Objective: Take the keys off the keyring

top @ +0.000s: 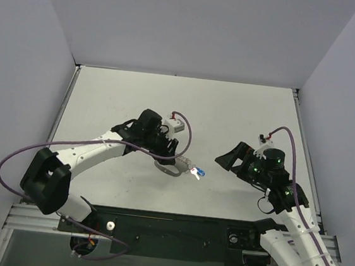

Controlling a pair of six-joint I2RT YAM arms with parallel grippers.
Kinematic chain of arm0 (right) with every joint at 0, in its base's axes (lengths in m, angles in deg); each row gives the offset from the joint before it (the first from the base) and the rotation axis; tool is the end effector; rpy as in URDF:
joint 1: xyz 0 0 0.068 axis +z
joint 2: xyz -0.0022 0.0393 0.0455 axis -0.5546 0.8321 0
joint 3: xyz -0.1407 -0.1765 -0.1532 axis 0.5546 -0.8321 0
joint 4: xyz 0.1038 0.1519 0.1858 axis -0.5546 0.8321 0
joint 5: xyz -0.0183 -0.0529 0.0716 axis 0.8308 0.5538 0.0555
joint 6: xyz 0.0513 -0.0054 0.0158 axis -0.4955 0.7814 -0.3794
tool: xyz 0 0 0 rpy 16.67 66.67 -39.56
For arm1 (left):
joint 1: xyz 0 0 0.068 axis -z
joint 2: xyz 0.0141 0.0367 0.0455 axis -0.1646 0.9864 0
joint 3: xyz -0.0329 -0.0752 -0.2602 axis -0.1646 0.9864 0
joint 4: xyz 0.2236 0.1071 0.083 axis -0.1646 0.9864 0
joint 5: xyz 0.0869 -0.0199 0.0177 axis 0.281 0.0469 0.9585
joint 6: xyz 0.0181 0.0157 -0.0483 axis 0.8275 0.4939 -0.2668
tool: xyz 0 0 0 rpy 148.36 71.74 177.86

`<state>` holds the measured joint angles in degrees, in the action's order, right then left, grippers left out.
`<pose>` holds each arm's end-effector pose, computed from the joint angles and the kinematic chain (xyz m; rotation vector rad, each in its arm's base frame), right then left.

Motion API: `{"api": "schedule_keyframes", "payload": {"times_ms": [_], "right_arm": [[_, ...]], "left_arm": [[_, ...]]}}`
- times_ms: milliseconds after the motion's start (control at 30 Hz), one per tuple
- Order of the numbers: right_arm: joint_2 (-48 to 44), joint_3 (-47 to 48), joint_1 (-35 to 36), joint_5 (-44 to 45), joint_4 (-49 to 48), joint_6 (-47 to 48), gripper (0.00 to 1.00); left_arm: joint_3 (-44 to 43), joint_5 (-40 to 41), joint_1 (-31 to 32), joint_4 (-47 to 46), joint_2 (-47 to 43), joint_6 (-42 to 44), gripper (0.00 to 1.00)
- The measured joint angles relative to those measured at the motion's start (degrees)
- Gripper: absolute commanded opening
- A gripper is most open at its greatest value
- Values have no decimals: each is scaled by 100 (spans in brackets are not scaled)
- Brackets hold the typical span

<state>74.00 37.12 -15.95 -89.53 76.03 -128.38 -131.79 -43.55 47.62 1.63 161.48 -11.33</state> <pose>0.1504 0.0621 0.2880 0.1560 2.0318 1.0458 0.2269 -0.1959 0.2494 0.8456 2.3464 -0.8375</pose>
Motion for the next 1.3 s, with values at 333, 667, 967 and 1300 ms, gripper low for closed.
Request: {"api": "schedule_keyframes", "payload": {"times_ms": [333,667,967,1300], "right_arm": [[-7,-160,0,-155,-348,315,89],[-280,-170,-520,101,-59,442,88],[-251,-579,-1473,63,4,199,88],[-127,-623,-1521,-129,-28,155,88]], "left_arm": [[-1073,-1032,85,-63,1547,2358,52],[-1318,-1543,120,144,2079,4273,41],[-1810,-1781,286,415,2739,5265,42],[-2601,-1683,492,802,3346,5727,42]]}}
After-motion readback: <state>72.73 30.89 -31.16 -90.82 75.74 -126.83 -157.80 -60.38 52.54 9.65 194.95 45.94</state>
